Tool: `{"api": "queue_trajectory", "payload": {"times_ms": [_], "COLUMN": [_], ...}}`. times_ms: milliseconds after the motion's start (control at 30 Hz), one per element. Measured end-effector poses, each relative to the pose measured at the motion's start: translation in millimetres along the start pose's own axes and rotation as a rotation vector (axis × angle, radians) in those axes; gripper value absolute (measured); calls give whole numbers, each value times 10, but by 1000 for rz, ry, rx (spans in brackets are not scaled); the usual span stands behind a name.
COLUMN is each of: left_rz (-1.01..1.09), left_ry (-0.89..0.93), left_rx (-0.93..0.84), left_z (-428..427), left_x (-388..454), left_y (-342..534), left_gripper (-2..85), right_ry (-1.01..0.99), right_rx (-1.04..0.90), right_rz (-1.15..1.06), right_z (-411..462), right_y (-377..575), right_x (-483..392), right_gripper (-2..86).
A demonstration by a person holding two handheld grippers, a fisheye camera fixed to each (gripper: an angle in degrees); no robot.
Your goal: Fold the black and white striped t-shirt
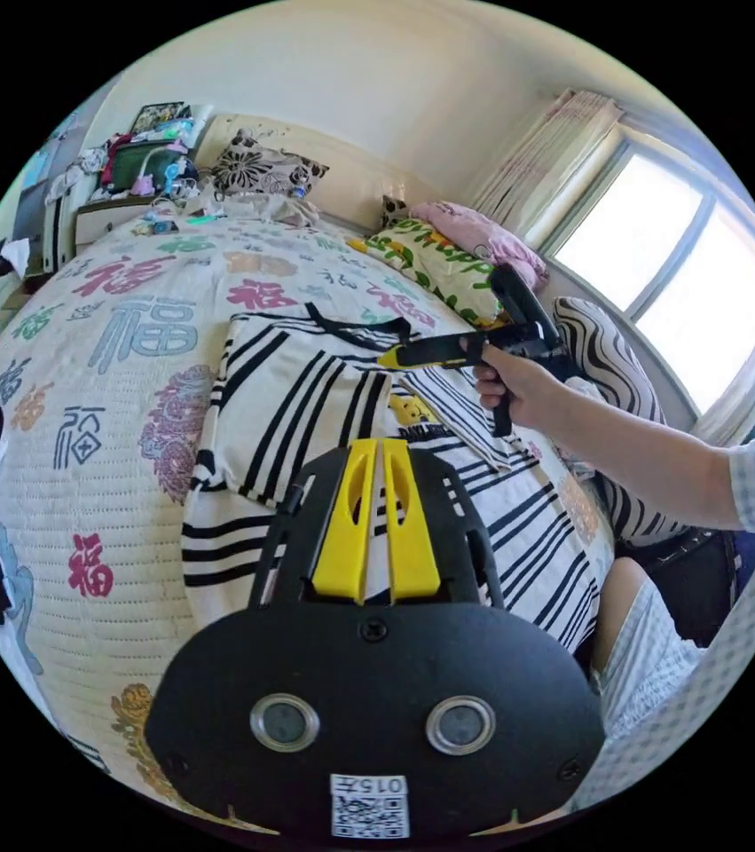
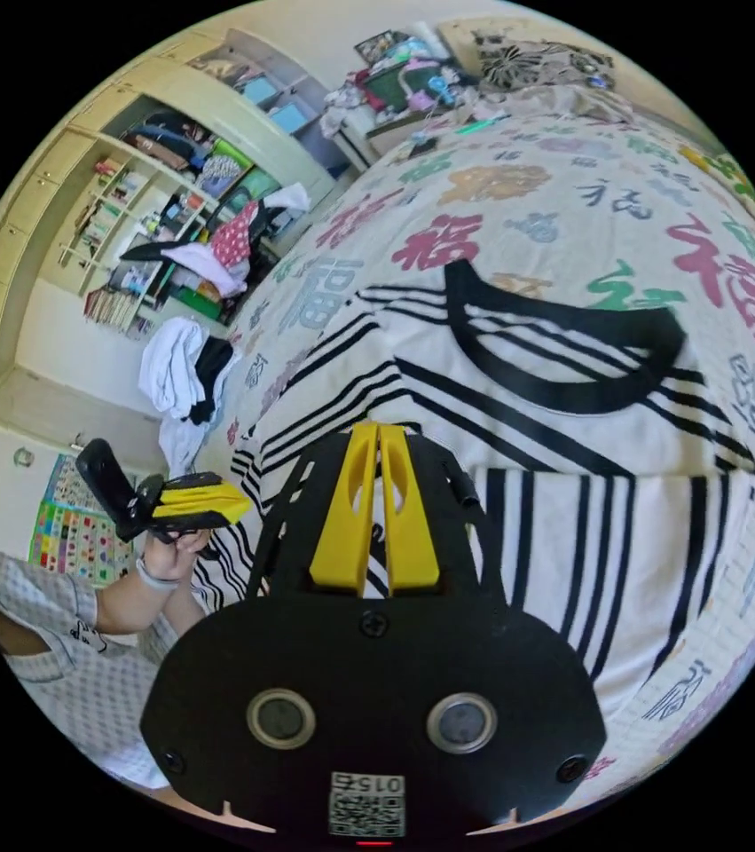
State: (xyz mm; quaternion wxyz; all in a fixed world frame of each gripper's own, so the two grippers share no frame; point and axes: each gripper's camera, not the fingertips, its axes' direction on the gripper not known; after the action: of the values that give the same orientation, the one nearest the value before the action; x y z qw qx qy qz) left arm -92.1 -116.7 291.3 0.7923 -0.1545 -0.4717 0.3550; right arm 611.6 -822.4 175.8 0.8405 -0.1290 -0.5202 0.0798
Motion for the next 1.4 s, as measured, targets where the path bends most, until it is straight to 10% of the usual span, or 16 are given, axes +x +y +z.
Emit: {"api": "queue_trajectory", "payload": {"times_ms": [733, 1000, 1400], "left_rz": [286, 236, 267], "left_ry": [-193, -88, -188], "left_rx": [-298, -578, -330], "left_z": [1549, 2129, 1589], "left_x": [-609, -668, -253], "left_y": [-2366, -2495, -3035], "left_gripper": [126, 18, 1], "right_ry": [317, 247, 353], "right_rx": [-118, -283, -120], "right_rz": [-55, -188, -48], "right_z": [-1300, -1228, -2175], "right_y": [-130, 89, 189], "right_x": [770, 494, -88], "right_gripper": [117, 0, -6]}}
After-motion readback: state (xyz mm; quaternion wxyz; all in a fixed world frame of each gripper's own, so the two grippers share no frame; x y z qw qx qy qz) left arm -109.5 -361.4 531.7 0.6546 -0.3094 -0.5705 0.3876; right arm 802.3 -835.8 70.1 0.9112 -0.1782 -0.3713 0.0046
